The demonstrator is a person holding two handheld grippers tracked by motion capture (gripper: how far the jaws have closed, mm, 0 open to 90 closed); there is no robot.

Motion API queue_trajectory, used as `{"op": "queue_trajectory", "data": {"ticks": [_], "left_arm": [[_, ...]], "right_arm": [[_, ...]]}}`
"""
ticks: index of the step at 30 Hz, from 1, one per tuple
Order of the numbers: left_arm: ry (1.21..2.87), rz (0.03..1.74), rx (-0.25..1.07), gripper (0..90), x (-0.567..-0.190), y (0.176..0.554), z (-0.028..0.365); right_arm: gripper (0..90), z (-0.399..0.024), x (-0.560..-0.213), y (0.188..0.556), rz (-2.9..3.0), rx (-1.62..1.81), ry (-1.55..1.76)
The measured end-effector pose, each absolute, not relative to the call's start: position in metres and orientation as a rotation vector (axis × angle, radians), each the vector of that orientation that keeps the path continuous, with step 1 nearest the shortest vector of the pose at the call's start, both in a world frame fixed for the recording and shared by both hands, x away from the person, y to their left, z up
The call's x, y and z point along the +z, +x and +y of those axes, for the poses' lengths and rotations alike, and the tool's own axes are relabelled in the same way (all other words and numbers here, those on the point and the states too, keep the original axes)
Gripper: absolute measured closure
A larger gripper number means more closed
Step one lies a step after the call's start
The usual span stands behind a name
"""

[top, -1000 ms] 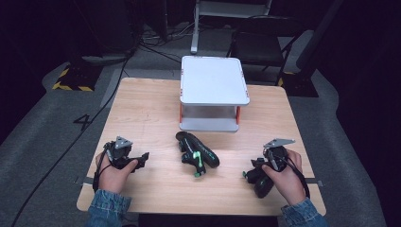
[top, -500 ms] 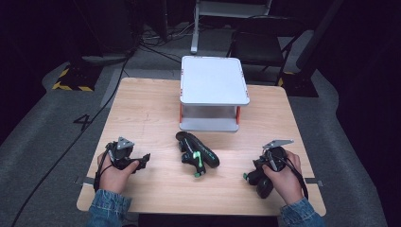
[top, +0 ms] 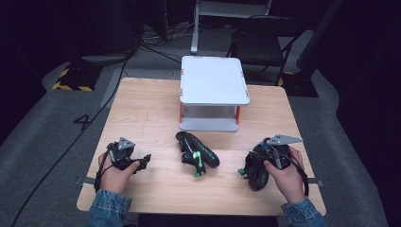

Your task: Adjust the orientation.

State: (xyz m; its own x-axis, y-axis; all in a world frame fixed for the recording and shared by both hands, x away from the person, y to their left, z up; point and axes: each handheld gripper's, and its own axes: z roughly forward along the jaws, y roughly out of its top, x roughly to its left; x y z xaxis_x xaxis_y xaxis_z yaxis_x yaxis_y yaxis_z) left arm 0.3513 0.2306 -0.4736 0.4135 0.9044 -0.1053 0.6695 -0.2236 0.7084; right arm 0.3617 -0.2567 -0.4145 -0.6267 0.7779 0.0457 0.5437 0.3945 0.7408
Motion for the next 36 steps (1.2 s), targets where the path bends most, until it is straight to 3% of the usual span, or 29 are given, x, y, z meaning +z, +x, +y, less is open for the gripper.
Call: {"op": "queue_trajectory", "data": {"ticks": [7, 20, 21, 23, 30, 33, 36], "left_arm": [[1.981, 1.334, 0.436, 23.6, -0.475, 0.348, 0.233], [1.987, 1.338, 0.426, 23.6, -0.476, 0.348, 0.233], [1.985, 1.339, 0.433, 23.6, -0.476, 0.348, 0.233], [1.982, 1.34, 0.433, 23.6, -0.476, 0.348, 0.233], [1.989, 1.342, 0.425, 23.6, -0.478, 0.349, 0.233], [1.99, 1.342, 0.424, 23.6, -0.478, 0.35, 0.233], [1.99, 1.337, 0.421, 23.6, -0.478, 0.351, 0.232]], "right_arm": [[69.4, -0.231, -0.418, 0.361, 2.397, 1.179, 0.913], [70.2, -0.226, -0.411, 0.356, 2.402, 1.306, 0.819], [90.0, -0.224, -0.414, 0.357, 2.432, 1.335, 0.777], [90.0, -0.227, -0.415, 0.359, 2.43, 1.405, 0.781], [85.7, -0.24, -0.415, 0.363, 2.416, 1.377, 0.858], [78.0, -0.24, -0.414, 0.362, 2.423, 1.373, 0.869], [64.2, -0.233, -0.415, 0.358, 2.451, 1.323, 0.88]]}}
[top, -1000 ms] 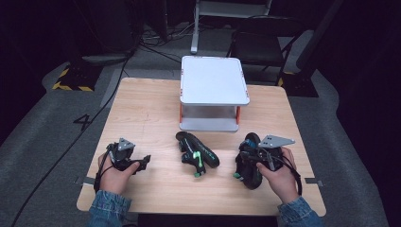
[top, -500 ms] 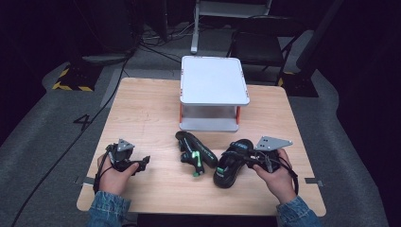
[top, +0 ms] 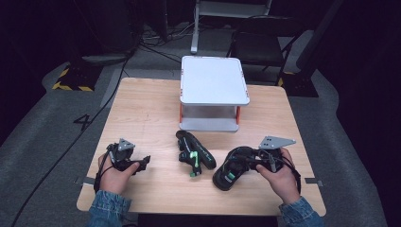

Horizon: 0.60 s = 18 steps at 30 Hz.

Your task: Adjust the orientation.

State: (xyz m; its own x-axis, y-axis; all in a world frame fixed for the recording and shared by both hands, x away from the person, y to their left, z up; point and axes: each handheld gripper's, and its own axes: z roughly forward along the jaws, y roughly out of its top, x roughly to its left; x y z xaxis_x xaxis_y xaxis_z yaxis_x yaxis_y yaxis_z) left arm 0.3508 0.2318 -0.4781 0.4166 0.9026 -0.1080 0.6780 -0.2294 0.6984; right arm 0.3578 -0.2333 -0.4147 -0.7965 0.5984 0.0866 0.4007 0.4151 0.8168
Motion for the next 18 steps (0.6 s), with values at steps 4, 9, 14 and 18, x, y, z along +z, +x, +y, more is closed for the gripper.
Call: {"op": "queue_trajectory", "data": {"ticks": [4, 9, 14, 18], "left_arm": [[1.995, 1.332, 0.417, 23.6, -0.478, 0.351, 0.23], [1.993, 1.332, 0.415, 23.6, -0.478, 0.352, 0.231], [1.997, 1.322, 0.412, 23.6, -0.479, 0.356, 0.229], [2.002, 1.317, 0.409, 23.6, -0.479, 0.357, 0.227]], "right_arm": [[58.6, -0.219, -0.419, 0.352, 2.512, 1.238, 0.85], [49.5, -0.215, -0.428, 0.353, 2.504, 1.023, 0.913], [64.4, -0.224, -0.433, 0.355, 2.577, 0.935, 0.952], [68.5, -0.234, -0.426, 0.356, 2.589, 0.922, 0.95]]}}
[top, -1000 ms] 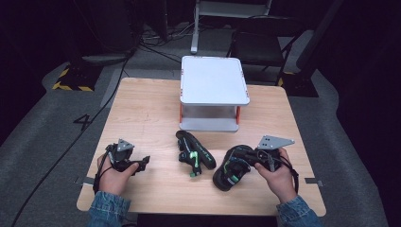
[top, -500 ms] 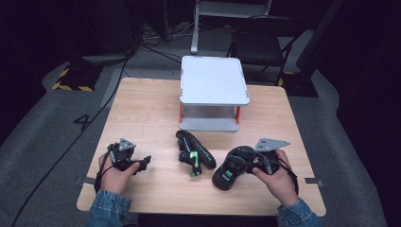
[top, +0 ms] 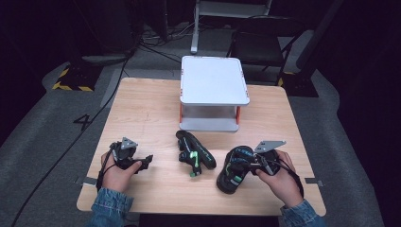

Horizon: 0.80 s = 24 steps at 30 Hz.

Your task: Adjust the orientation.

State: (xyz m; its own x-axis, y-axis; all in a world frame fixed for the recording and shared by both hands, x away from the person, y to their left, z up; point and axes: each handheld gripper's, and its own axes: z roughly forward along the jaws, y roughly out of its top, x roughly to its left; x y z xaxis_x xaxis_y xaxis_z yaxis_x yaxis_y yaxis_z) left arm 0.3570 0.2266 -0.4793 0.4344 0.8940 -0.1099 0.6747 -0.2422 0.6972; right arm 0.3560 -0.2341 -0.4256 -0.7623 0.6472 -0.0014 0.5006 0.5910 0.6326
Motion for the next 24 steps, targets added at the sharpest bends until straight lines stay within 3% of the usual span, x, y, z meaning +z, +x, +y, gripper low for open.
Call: {"op": "queue_trajectory", "data": {"ticks": [7, 15, 17, 20, 24], "left_arm": [[2.003, 1.309, 0.406, 23.6, -0.479, 0.359, 0.225], [2.0, 1.305, 0.4, 23.7, -0.48, 0.362, 0.224], [2.0, 1.308, 0.395, 23.7, -0.48, 0.363, 0.223], [2.005, 1.308, 0.391, 23.7, -0.481, 0.363, 0.222], [2.008, 1.304, 0.387, 23.7, -0.481, 0.363, 0.222]], "right_arm": [[69.2, -0.25, -0.421, 0.357, 2.56, 0.901, 0.991], [62.4, -0.248, -0.422, 0.351, 2.584, 0.831, 0.993], [63.6, -0.247, -0.421, 0.349, 2.584, 0.829, 0.994], [72.1, -0.245, -0.42, 0.346, 2.565, 0.857, 0.976], [73.1, -0.242, -0.42, 0.346, 2.564, 0.872, 0.974]]}}
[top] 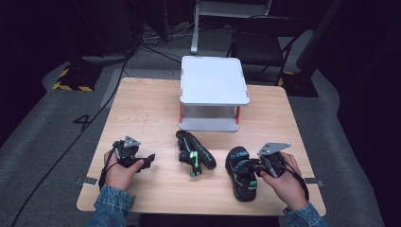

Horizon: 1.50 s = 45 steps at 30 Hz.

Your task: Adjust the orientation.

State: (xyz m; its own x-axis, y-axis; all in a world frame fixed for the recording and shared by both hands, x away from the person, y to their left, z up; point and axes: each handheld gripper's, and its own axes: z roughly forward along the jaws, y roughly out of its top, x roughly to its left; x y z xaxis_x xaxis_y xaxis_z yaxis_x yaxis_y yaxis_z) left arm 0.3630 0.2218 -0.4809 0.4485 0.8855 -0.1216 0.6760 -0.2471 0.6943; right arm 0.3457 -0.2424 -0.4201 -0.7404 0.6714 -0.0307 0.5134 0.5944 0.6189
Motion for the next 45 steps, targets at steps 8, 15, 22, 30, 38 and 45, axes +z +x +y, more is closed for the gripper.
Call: {"op": "queue_trajectory", "data": {"ticks": [8, 15, 22, 30, 38, 45], "left_arm": [[2.002, 1.309, 0.396, 23.7, -0.481, 0.362, 0.224], [1.994, 1.314, 0.396, 23.7, -0.481, 0.363, 0.225], [1.994, 1.317, 0.409, 23.7, -0.48, 0.362, 0.224], [2.003, 1.333, 0.44, 23.7, -0.48, 0.361, 0.23], [1.986, 1.34, 0.463, 23.8, -0.477, 0.354, 0.236], [1.975, 1.35, 0.474, 24.1, -0.477, 0.347, 0.244]], "right_arm": [[64.1, -0.251, -0.419, 0.348, 2.603, 0.926, 1.086], [49.9, -0.254, -0.402, 0.343, 2.552, 1.038, 1.019], [39.0, -0.233, -0.394, 0.339, 2.4, 1.155, 0.935], [42.5, -0.193, -0.397, 0.34, 2.436, 1.128, 0.865], [41.1, -0.15, -0.392, 0.358, 2.505, 1.052, 0.817], [57.2, -0.114, -0.396, 0.376, 2.594, 0.896, 0.703]]}}
